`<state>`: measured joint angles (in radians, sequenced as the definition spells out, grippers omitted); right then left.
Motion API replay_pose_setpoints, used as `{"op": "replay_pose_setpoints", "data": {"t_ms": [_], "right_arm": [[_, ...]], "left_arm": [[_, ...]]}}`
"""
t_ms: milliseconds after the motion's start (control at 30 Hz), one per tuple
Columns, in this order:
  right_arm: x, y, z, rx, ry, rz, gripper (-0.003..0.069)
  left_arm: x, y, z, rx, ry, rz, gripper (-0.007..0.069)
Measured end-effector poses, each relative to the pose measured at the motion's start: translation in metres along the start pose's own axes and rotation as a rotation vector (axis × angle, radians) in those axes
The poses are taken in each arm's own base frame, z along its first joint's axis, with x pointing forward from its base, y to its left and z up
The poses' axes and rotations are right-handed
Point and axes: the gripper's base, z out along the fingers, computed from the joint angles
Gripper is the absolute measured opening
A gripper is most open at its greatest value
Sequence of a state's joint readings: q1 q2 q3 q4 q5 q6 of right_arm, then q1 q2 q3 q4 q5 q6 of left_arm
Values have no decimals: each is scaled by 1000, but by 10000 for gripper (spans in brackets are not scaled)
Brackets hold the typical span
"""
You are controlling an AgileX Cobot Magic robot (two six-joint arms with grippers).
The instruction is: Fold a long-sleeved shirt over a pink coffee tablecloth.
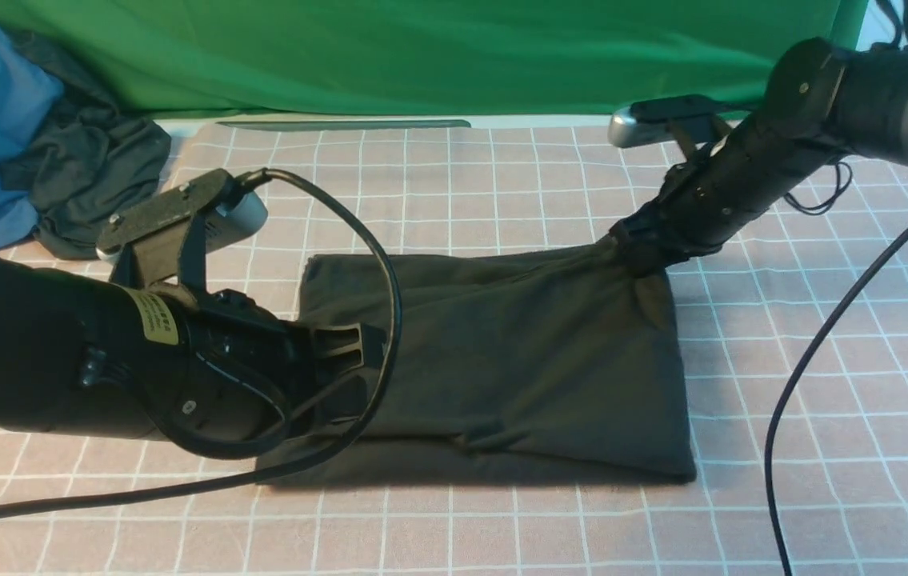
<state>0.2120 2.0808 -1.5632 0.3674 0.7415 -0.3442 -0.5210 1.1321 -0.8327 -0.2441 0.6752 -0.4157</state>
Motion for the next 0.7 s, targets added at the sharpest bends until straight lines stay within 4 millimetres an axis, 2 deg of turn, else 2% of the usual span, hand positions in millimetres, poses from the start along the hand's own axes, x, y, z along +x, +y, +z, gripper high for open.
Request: {"op": "replay_pose_setpoints", "data": {"t_ms": [67,100,133,233,300,400,433,467,500,533,600,633,667,700], "right_arm": [[1,-2,0,0,6,4,218],[1,-2,-1,0,11,10,261],[2,-2,-2,1,19,23,336],[3,0,-12,10,47,8,444],[2,2,-29,22,65,-20,439],[-1,7,-66,57,63,-69,340],[-2,10,-97,81,21,-90,235],[-3,12,-119,94,-18,-97,166],[-3,13,-124,97,-25,-98,139],[-2,17,-158,116,-95,-98,83],[3,24,-205,139,-199,-93,46],[11,32,-241,157,-284,-99,41],[18,40,-266,167,-346,-110,40],[24,44,-281,173,-385,-115,40]], "left_arm": [[0,0,0,1,-2,-3,14],[0,0,0,1,-3,-2,14],[-1,0,0,2,-6,-2,14],[-1,1,0,-6,-15,12,14],[-2,1,0,-15,-18,23,14],[-1,2,0,-21,-13,28,14],[0,2,0,-25,-5,24,14],[0,2,0,-26,-2,23,14],[0,2,0,-26,-1,22,14],[0,3,0,-28,1,21,14],[0,3,0,-32,5,19,14],[1,3,0,-35,10,18,14],[1,3,0,-37,12,20,14],[1,4,-1,-39,14,21,14]]}}
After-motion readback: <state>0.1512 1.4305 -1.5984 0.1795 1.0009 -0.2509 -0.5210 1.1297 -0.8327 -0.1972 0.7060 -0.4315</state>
